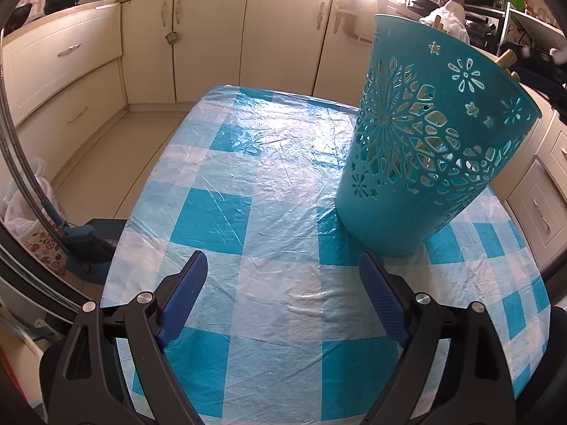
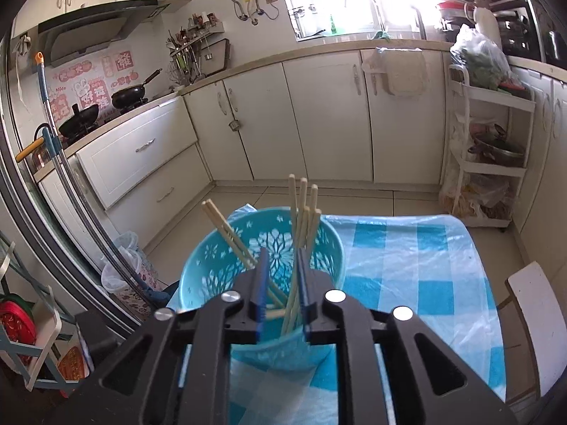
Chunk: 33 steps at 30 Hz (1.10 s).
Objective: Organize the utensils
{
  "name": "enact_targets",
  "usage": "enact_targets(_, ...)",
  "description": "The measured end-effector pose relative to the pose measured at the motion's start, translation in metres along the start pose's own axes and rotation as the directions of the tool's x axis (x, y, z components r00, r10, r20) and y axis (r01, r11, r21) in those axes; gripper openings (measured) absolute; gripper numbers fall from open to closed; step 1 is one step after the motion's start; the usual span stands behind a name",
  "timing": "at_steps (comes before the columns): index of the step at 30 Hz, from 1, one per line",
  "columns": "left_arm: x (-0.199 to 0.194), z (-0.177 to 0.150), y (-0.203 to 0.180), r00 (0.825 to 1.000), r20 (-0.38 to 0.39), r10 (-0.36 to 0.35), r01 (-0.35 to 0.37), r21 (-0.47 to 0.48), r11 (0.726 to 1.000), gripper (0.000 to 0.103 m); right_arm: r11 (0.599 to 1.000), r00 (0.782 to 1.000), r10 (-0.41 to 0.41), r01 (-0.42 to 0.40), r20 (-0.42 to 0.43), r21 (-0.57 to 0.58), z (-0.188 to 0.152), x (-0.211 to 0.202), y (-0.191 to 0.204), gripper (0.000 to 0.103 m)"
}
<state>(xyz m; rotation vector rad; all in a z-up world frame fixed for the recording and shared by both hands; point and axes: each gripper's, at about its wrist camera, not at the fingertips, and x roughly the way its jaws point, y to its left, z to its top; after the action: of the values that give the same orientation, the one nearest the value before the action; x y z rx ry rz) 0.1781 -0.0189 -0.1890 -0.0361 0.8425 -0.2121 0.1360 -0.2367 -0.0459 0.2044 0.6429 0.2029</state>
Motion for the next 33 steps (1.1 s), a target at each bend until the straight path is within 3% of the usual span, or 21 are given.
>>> enact_targets(1,-0.001,0.000,-0.001,1.000,0.001,0.005,-0.005,0.006,1.000,0.085,1.000,1.000,-0.009,0.009,0.000,0.010,-0.008,-0.007,0.000,0.029)
enact_targets(3,-0.003,0.000,-0.003,1.000,0.001,0.015,-0.015,0.016,1.000,0.087,0.999,1.000,-0.028,0.028,0.000,0.029,-0.017,-0.014,0.000,0.047)
enact_targets(7,-0.013,-0.003,-0.002,0.999,-0.022,0.028,-0.028,0.005,1.000,0.090,0.993,0.996,-0.089,0.090,-0.023,0.073,-0.038,-0.034,0.000,0.063)
enact_targets(9,-0.025,-0.004,-0.001,0.999,-0.036,0.032,-0.032,-0.005,0.999,0.091,0.989,0.992,-0.121,0.123,-0.031,0.086,-0.046,-0.043,0.002,0.077)
enact_targets(12,-0.050,-0.001,-0.003,0.997,-0.025,0.076,-0.076,0.008,0.997,0.095,0.982,0.986,-0.165,0.168,-0.034,0.089,-0.054,-0.063,0.011,0.091)
enact_targets(15,-0.090,0.005,-0.007,0.997,0.003,0.073,-0.073,0.015,0.997,0.095,0.978,0.982,-0.188,0.188,-0.016,0.090,-0.056,-0.084,0.020,0.096)
enact_targets(23,-0.216,0.014,-0.024,0.996,0.075,0.053,-0.056,0.038,0.998,0.096,0.976,0.979,-0.200,0.195,0.041,0.092,-0.043,-0.156,0.056,0.096)
enact_targets(33,-0.311,-0.010,-0.020,0.991,0.137,-0.008,0.012,-0.024,1.000,0.096,0.977,0.971,-0.210,0.205,0.115,0.050,-0.078,-0.226,0.109,0.096)
